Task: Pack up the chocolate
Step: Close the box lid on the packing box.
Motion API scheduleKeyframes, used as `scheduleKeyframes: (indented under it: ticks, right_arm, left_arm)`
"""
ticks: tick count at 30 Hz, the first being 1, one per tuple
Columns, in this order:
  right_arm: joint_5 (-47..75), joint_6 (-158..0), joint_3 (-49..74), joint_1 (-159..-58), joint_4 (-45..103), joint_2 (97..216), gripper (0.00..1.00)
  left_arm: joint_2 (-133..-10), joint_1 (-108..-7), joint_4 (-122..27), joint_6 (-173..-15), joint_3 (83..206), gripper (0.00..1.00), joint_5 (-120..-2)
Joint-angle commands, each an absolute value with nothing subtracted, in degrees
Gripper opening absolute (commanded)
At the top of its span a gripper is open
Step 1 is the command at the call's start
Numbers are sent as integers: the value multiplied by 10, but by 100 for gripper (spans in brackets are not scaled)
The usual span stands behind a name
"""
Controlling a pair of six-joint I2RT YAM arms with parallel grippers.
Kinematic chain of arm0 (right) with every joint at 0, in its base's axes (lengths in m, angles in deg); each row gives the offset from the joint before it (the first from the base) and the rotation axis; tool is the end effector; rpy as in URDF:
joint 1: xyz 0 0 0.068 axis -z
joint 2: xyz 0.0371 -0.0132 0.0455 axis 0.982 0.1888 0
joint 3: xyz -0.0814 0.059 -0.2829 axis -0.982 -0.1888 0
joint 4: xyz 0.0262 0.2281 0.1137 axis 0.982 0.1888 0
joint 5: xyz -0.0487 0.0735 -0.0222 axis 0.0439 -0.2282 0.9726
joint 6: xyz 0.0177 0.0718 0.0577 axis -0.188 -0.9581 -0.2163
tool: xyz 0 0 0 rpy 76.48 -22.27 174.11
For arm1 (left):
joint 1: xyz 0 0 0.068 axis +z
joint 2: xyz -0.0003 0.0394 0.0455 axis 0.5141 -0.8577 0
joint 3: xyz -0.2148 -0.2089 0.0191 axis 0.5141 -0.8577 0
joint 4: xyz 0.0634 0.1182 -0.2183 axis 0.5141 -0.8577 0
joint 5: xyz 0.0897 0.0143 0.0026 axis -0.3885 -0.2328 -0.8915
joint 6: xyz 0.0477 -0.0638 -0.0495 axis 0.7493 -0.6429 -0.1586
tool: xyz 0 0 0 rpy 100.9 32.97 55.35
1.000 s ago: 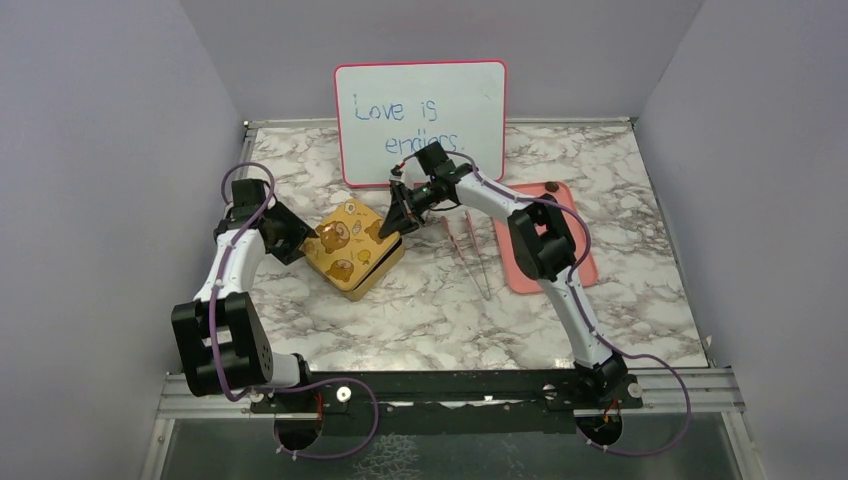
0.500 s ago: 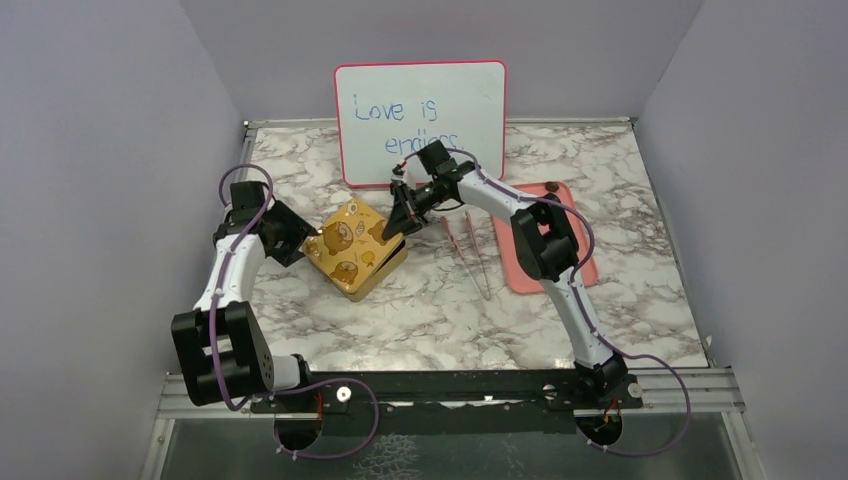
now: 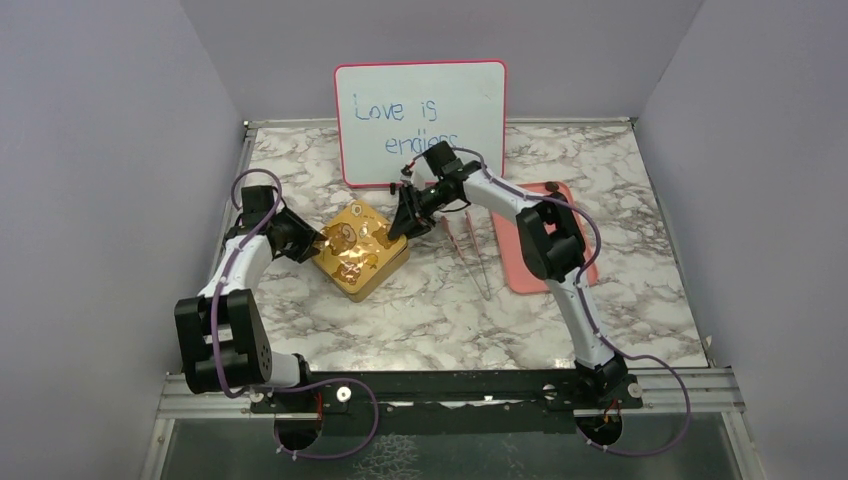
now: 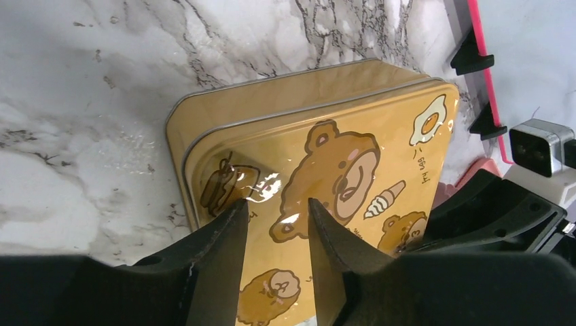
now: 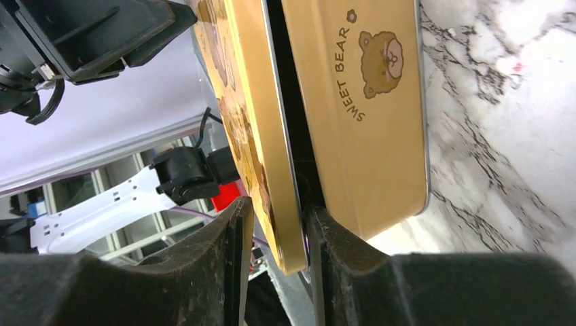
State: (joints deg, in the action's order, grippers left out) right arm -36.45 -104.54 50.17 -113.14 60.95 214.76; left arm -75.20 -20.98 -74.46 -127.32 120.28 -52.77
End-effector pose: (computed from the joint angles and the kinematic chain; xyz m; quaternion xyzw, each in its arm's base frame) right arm 0.4109 0.3639 0.1508 0.1414 -0.8413 -0.5184 0.0596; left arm 0.2857 0.0256 0.1988 -0.4019 0.8584 -0.2198 0.2309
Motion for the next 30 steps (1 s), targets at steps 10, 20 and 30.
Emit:
scheduleKeyframes:
  ticks: [10, 20, 30]
  right_arm:
    - [-230, -1006, 458, -1111, 725, 2026, 49]
    - [-203, -1003, 475, -1122, 702, 2041, 60]
    - [-155, -986, 488, -1143, 767, 2095, 39]
  left_arm:
    - [-775, -232, -741, -1258, 1191, 39, -529]
    - [-801, -252, -742, -1265, 1234, 48, -519]
    - [-858, -308, -727, -1279, 1255, 48, -530]
